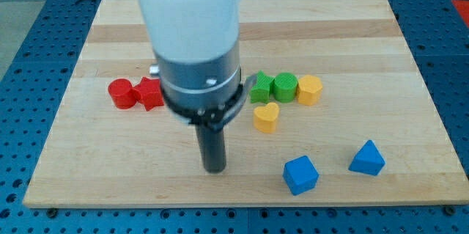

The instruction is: Nudge the blue cube right a bit

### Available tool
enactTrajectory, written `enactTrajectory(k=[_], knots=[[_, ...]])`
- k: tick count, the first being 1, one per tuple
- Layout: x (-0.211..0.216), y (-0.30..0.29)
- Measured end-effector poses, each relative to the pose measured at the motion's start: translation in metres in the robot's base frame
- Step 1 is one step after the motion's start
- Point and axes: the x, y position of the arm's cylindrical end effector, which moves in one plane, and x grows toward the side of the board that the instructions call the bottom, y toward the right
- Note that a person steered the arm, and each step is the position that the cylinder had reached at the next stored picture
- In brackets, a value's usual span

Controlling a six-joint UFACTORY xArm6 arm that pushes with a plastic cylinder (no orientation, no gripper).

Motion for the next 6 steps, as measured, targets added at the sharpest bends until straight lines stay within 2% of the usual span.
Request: enactTrajectory(k=[1,2,4,5,6], knots=[[0.029,0.009],[0.030,0.039],[0.030,0.169],[0.029,0.203],[0.030,0.194]])
